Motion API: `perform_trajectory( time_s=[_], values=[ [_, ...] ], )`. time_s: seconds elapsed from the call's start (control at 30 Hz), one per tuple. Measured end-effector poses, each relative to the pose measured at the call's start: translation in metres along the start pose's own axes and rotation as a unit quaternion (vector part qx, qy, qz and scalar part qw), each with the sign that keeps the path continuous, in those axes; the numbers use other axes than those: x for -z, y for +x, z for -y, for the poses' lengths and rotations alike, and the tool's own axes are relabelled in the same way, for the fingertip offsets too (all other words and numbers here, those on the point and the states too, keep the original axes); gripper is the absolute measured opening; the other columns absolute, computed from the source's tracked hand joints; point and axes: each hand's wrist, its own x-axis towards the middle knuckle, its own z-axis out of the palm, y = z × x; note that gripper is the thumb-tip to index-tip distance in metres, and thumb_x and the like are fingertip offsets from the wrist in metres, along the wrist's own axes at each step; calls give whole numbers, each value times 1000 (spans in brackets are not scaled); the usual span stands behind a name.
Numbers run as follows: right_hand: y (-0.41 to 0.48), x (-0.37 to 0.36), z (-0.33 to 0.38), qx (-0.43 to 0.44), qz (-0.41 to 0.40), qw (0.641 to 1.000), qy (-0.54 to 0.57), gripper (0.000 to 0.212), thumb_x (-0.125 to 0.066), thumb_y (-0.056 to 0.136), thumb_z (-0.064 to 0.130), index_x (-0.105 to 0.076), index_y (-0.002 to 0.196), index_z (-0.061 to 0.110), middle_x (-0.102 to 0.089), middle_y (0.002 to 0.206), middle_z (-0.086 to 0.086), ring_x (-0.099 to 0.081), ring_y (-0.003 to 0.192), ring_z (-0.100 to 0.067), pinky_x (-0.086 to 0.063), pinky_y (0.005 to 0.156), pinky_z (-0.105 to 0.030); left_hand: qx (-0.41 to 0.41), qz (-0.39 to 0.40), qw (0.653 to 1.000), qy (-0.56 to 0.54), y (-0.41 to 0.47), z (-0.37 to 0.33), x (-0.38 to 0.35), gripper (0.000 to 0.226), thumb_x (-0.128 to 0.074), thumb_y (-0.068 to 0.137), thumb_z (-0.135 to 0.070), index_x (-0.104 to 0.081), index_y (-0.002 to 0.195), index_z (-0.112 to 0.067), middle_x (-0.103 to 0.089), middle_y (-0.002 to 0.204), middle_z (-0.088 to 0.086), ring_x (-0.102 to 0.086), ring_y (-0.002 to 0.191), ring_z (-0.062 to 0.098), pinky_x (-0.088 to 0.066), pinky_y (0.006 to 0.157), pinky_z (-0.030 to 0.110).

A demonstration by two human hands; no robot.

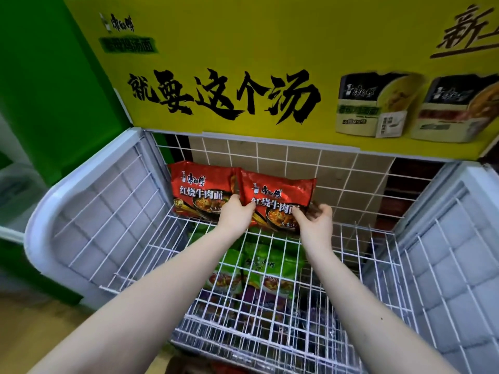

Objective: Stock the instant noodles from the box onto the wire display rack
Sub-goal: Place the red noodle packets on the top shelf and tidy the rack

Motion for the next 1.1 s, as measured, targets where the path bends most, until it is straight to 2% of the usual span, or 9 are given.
perform_trajectory(
  time_s=[0.13,0.27,0.33,0.4,0.47,0.57,0.73,0.9,1.1],
  values=[
    [-15,2,2,28,-34,999,-6,56,-69,83,18,-40,130,9,-52,126,-7,-51,112,-17,-41,99,-29,-22,-4,1000,-8,-13,4,11,43,-47,98,-21,-39,138,-6,-57,123,4,-40,62,-4,-37,49,9],
    [-49,-3,18,59,-49,997,26,44,-67,85,15,-46,123,8,-53,123,-8,-52,115,-19,-42,98,-26,-72,-8,997,-17,-31,1,38,44,-48,97,-21,-42,139,-8,-58,125,5,-46,64,-2,-38,45,3],
    [-76,-8,29,86,-62,993,45,41,-64,87,13,-47,123,5,-53,119,-9,-52,108,-16,-43,86,-11,-104,7,994,-18,-46,0,57,43,-49,97,-21,-44,137,-8,-57,128,7,-53,76,4,-40,56,7],
    [-110,-18,37,112,-71,990,47,38,-62,89,12,-47,122,5,-54,113,-8,-52,99,-12,-42,74,-4,-131,24,990,-34,-65,6,76,43,-50,96,-21,-45,136,-7,-56,132,8,-58,100,13,-41,81,15],
    [-146,-29,38,126,-77,988,53,32,-61,90,12,-49,119,7,-56,110,-8,-54,93,-8,-44,81,-13,-151,44,986,-61,-86,22,91,39,-51,95,-19,-49,133,-6,-58,128,7,-58,107,17,-41,90,19],
    [-203,-47,29,121,-84,987,64,31,-58,91,10,-50,120,4,-57,100,-3,-53,87,-5,-45,92,-31,-167,92,977,-96,-120,56,107,34,-52,94,-18,-53,127,-8,-59,113,0,-57,93,11,-42,81,14],
    [-276,-68,1,90,-67,993,46,27,-57,91,11,-50,117,6,-55,94,4,-55,90,-13,-46,96,-41,-147,129,966,-172,-167,113,122,21,-55,92,-12,-59,112,-10,-61,98,3,-61,92,25,-47,92,37],
    [-323,-77,-33,45,-47,997,42,20,-57,92,13,-51,110,11,-57,99,1,-57,98,-17,-46,99,-44,-100,144,969,-173,-200,172,127,15,-56,92,-16,-59,106,-18,-65,110,5,-62,104,23,-47,99,42],
    [-357,-70,-90,-15,-26,999,30,20,-56,91,13,-51,110,12,-57,93,-1,-56,85,-13,-46,94,-44,-24,132,980,-148,-232,229,114,17,-56,92,-14,-59,109,-11,-65,106,9,-63,95,27,-50,91,41]
  ],
)
